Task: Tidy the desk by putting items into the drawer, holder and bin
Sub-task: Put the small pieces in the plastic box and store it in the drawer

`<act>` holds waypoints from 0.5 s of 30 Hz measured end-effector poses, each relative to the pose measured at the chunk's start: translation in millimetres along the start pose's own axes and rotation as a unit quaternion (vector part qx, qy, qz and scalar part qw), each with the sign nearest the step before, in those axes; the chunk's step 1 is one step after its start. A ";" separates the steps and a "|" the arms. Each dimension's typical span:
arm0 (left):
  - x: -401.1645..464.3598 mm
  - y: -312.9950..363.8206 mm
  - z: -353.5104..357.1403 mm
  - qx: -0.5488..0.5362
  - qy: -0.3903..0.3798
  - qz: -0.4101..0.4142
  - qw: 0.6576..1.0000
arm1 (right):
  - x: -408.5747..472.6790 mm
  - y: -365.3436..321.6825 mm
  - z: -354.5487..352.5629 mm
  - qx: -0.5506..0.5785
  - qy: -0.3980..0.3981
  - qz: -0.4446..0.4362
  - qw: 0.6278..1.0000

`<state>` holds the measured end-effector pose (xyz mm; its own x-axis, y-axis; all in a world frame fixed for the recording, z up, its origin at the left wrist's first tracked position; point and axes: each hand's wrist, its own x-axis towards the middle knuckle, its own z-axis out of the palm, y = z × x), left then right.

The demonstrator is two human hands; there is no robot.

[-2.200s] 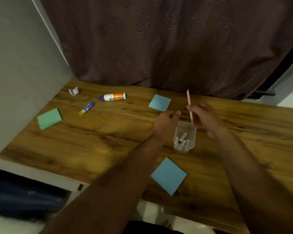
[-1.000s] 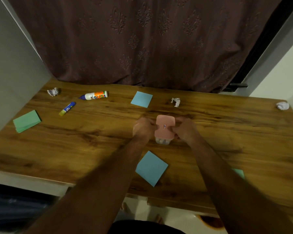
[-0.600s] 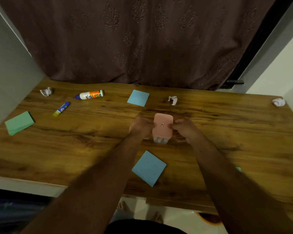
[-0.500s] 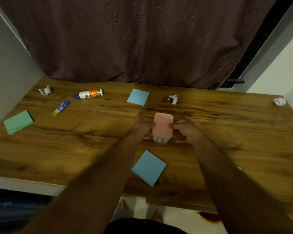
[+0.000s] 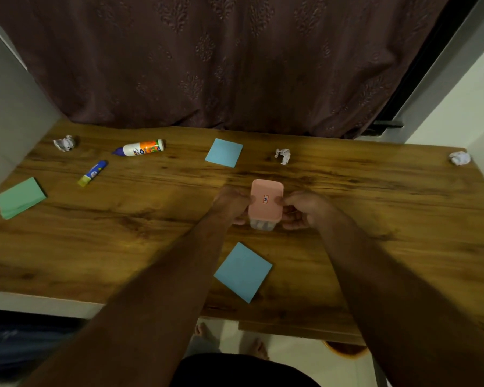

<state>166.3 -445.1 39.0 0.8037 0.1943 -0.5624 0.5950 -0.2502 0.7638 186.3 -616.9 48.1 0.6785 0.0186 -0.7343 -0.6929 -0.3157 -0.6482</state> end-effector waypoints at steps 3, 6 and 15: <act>3.1 -1.3 -2.5 0.079 0.009 0.053 0.995 | -1.2 -8.1 4.0 -0.052 0.016 -0.038 0.998; 4.2 0.4 -3.7 0.197 0.012 0.137 0.971 | 4.6 -20.0 10.8 -0.097 0.065 -0.140 0.983; 5.5 8.8 4.4 0.268 0.006 0.170 0.948 | 14.5 -22.9 10.2 -0.066 0.079 -0.098 0.990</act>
<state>176.0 -450.4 41.2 0.9516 0.0266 -0.3060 0.2228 -0.7457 0.6280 209.5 -599.7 50.3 0.8338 -0.0526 -0.5496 -0.5129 -0.4420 -0.7359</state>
